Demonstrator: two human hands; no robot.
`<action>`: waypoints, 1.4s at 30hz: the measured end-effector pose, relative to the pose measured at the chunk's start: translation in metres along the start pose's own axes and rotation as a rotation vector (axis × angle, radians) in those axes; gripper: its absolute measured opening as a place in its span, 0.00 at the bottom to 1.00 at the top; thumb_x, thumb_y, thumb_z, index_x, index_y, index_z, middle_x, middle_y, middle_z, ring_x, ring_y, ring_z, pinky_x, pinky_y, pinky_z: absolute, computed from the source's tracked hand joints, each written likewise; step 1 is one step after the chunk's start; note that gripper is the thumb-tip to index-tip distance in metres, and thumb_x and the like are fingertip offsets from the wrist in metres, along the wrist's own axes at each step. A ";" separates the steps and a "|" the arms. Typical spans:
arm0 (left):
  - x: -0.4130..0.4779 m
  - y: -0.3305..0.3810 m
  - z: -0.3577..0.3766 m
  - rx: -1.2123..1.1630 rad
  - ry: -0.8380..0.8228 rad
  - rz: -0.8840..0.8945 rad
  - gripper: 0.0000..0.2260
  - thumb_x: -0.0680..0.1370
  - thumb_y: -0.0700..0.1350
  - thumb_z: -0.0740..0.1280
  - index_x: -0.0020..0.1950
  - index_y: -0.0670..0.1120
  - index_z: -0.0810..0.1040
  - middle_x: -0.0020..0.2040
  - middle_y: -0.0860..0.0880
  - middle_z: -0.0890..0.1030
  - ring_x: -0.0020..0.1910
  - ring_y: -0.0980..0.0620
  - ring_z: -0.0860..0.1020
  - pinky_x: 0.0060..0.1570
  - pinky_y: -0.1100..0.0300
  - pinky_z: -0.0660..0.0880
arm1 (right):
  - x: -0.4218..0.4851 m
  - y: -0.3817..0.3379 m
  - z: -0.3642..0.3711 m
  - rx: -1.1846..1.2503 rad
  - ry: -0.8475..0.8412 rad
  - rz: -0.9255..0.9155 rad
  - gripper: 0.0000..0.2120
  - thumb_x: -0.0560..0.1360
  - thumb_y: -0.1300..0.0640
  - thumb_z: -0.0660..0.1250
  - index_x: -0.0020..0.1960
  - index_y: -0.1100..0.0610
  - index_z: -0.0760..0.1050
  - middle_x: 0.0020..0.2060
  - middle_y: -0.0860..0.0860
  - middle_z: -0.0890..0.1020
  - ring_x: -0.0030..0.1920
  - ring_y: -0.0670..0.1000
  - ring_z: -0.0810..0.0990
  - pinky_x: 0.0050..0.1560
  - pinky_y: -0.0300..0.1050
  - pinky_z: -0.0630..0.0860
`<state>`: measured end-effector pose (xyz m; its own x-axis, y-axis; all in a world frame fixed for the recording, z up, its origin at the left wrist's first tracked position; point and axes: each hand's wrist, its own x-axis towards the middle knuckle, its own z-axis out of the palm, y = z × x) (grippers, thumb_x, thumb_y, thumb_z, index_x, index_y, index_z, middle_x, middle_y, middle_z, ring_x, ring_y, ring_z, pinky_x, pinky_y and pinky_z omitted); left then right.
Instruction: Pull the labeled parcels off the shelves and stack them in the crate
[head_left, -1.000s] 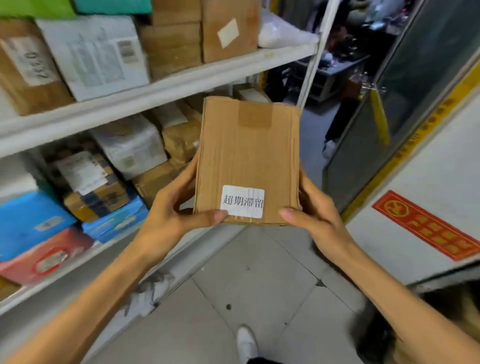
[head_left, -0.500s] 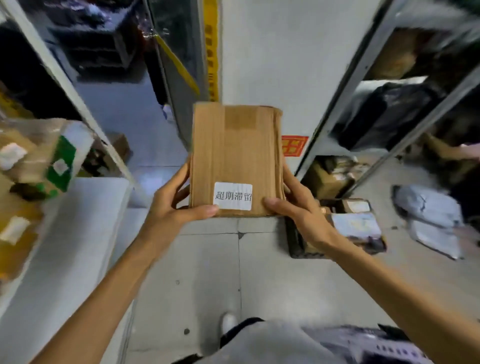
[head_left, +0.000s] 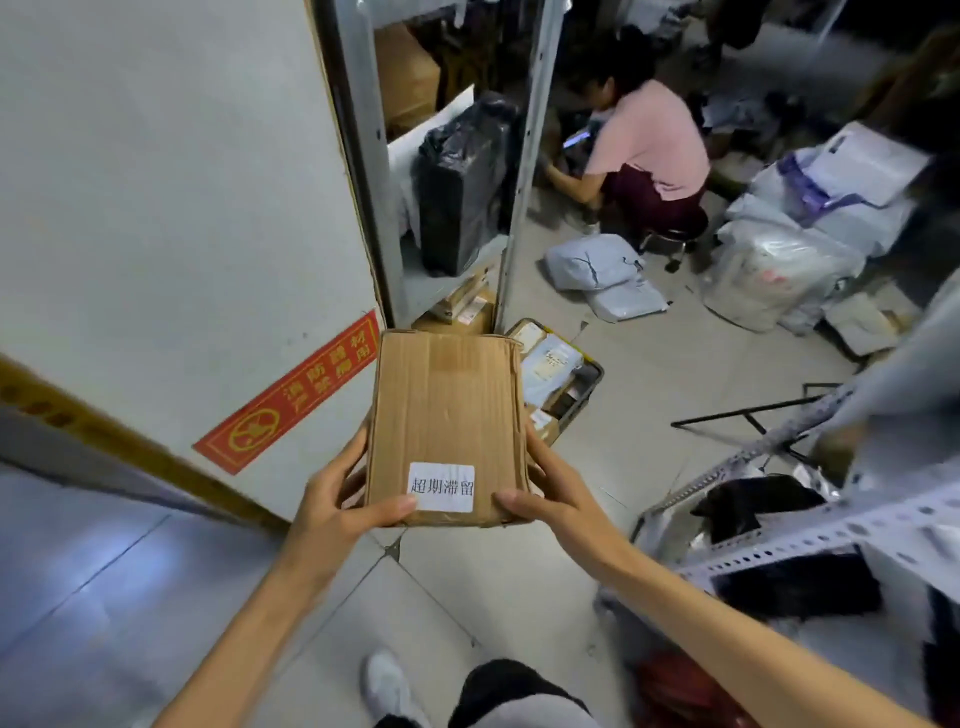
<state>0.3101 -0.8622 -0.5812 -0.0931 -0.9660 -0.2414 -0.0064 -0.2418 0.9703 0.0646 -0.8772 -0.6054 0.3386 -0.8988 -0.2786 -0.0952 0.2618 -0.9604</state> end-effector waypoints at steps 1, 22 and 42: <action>0.015 0.000 -0.002 0.016 -0.044 -0.014 0.42 0.60 0.49 0.78 0.72 0.57 0.68 0.59 0.56 0.82 0.60 0.54 0.79 0.50 0.64 0.79 | 0.004 0.002 -0.001 0.001 0.048 0.008 0.43 0.71 0.54 0.72 0.79 0.47 0.52 0.73 0.40 0.66 0.68 0.38 0.69 0.60 0.33 0.71; 0.367 -0.019 0.100 0.162 -0.383 -0.223 0.37 0.70 0.31 0.72 0.68 0.62 0.62 0.58 0.55 0.78 0.58 0.57 0.78 0.50 0.69 0.76 | 0.200 0.037 -0.184 0.180 0.461 0.221 0.46 0.68 0.55 0.72 0.79 0.46 0.52 0.74 0.41 0.64 0.71 0.45 0.67 0.66 0.40 0.68; 0.785 -0.220 0.174 0.450 -0.369 -0.363 0.38 0.72 0.30 0.71 0.77 0.53 0.62 0.68 0.51 0.73 0.65 0.51 0.73 0.63 0.54 0.74 | 0.544 0.247 -0.349 0.326 0.666 0.318 0.41 0.74 0.70 0.68 0.78 0.43 0.56 0.72 0.45 0.68 0.72 0.51 0.67 0.66 0.49 0.73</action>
<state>0.0652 -1.5508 -0.9810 -0.3393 -0.7174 -0.6084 -0.5073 -0.4051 0.7606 -0.1018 -1.4243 -0.9955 -0.2973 -0.7580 -0.5805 0.2193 0.5375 -0.8142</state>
